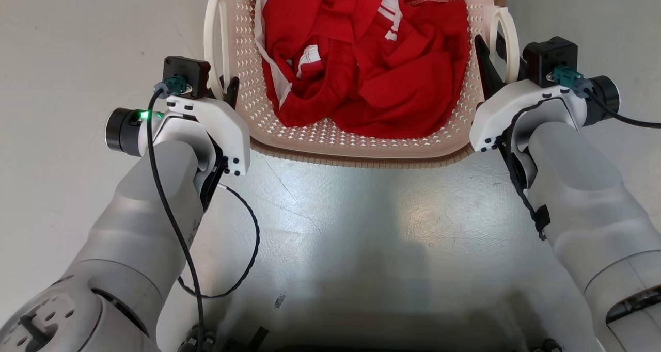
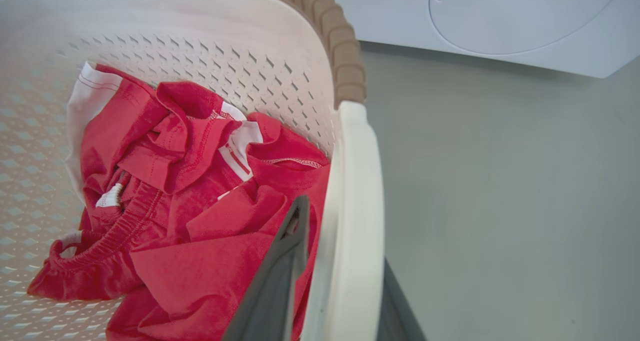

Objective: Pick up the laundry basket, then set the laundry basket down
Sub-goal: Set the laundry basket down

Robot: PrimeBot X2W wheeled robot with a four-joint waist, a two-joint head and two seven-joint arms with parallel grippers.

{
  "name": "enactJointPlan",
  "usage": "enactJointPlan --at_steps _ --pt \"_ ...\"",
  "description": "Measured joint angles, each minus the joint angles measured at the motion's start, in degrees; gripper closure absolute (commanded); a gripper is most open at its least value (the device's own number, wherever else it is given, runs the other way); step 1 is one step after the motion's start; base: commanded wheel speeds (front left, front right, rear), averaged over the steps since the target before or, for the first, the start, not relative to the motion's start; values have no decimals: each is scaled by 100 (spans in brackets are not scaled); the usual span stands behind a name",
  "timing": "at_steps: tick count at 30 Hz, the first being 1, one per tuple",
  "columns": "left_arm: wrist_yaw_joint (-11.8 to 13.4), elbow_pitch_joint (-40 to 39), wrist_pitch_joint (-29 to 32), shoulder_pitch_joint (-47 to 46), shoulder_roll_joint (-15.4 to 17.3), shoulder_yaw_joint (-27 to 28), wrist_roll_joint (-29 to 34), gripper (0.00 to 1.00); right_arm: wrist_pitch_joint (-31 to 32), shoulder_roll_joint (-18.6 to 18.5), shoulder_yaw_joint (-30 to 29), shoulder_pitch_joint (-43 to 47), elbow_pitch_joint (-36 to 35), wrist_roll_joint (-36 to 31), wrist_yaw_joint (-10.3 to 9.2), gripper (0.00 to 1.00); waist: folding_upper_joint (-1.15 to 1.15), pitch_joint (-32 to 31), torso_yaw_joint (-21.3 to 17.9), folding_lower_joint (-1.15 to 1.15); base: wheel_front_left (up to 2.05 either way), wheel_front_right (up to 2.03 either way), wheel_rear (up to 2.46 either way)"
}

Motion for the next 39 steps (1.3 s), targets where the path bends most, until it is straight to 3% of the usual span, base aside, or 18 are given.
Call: enactJointPlan --at_steps 8,9,10,11,12,15,18,39 --pt "0 13 -32 -15 2 -7 -2 87 -10 -7 44 -15 -24 56 0 99 0 28 -9 0 0 0 0" --pt "0 13 -32 -15 2 -7 -2 83 -10 -7 44 -15 -24 56 0 83 0 28 -9 0 0 0 0" --pt "0 14 -33 -16 1 -9 -2 74 -10 -7 45 -16 -24 56 0 58 0 29 -10 0 0 0 0" --pt "0 18 -44 -18 2 -11 -3 66 -11 -7 46 -18 -25 56 0 40 0 30 -11 0 0 0 0" --pt "0 22 -55 -20 3 -18 -3 56 -20 -20 52 -26 -29 53 0 0 0 30 -13 0 0 0 0" --pt "1 27 -82 -69 7 -30 -2 11 -24 -85 73 -64 -15 -10 5 0 0 30 -18 0 0 0 0" --pt "2 33 -87 -117 8 -38 -3 0 -24 -133 64 -56 -14 -24 7 0 0 27 -21 0 0 0 0" --pt "26 89 -176 -115 35 -36 -66 0 -23 -207 124 42 -158 -67 5 0 0 1 23 0 0 0 0"
